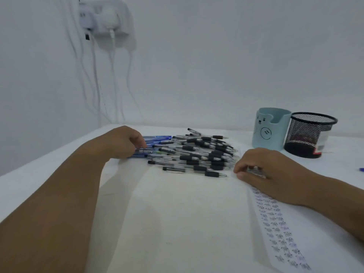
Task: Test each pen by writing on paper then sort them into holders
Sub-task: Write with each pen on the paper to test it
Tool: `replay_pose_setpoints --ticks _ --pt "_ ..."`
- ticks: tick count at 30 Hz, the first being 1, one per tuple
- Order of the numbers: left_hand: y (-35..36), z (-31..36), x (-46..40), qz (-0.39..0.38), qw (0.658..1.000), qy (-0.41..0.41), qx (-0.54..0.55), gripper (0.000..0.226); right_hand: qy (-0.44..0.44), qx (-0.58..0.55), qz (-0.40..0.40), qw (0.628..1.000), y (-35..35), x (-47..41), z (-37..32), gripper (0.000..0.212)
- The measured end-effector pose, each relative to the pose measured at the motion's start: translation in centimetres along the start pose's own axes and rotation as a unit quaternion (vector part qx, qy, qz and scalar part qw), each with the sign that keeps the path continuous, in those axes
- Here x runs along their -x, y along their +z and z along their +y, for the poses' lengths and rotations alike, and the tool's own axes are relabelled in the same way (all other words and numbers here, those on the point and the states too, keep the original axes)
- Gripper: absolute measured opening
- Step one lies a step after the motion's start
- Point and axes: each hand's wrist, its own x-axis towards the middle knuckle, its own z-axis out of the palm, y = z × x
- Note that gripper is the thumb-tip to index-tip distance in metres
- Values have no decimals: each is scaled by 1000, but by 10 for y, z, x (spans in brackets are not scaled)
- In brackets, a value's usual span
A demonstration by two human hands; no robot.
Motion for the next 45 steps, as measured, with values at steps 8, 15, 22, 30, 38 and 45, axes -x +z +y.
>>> replay_pose_setpoints --ticks 8,15,22,30,38,45 --pt "11 -7 -4 30 999 34 13 20 5 -28 19 999 5 0 3 9" --pt "19 -7 -7 101 990 62 81 20 9 -38 20 999 6 3 3 9" --pt "13 -6 -4 22 999 28 41 46 11 -36 21 999 6 3 3 10" --pt "23 -17 -13 66 992 101 48 25 17 -32 17 999 5 3 2 9" --pt "17 0 -11 131 982 119 62 31 24 -26 18 999 4 4 -1 10" --pt "23 48 3 107 950 176 236 36 63 -54 59 995 -2 4 -17 17"
